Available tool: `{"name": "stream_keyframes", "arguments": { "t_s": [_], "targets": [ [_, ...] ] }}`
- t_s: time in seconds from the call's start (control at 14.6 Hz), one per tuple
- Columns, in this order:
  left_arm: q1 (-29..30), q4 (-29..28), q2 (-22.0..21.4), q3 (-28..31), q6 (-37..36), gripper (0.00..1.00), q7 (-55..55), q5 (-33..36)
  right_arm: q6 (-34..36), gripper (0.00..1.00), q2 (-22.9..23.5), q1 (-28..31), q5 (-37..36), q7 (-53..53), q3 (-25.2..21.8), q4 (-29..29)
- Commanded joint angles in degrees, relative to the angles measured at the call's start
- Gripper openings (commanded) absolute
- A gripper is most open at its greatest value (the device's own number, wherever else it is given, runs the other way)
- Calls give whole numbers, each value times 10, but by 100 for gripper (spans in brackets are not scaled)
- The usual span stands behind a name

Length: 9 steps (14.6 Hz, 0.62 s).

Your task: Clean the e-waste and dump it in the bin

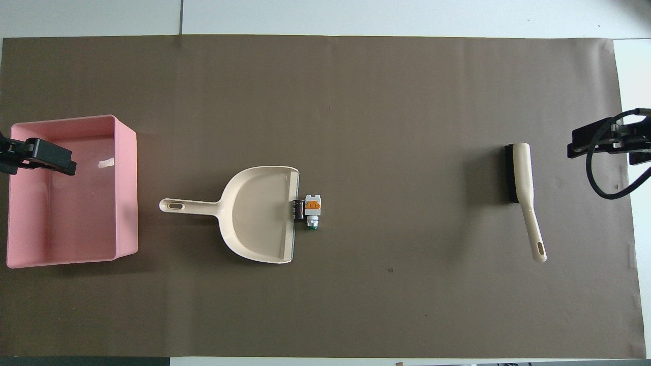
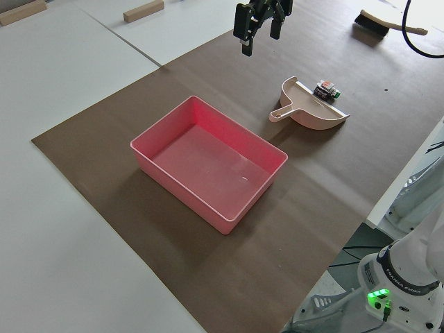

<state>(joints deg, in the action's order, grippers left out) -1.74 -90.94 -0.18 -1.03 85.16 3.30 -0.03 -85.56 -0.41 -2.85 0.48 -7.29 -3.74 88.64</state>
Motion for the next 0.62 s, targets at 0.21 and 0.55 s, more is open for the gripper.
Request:
{"name": "stream_keyframes", "arguments": {
  "t_s": [0.21,0.55],
  "targets": [
    [4,-7,-9,-6,7,98,7,-1,4,100,-3,1,-6,8,1,0],
    [4,-9,-11,-7,9,97,116,-3,4,100,-8,2,-4,6,1,10]
  ]
}}
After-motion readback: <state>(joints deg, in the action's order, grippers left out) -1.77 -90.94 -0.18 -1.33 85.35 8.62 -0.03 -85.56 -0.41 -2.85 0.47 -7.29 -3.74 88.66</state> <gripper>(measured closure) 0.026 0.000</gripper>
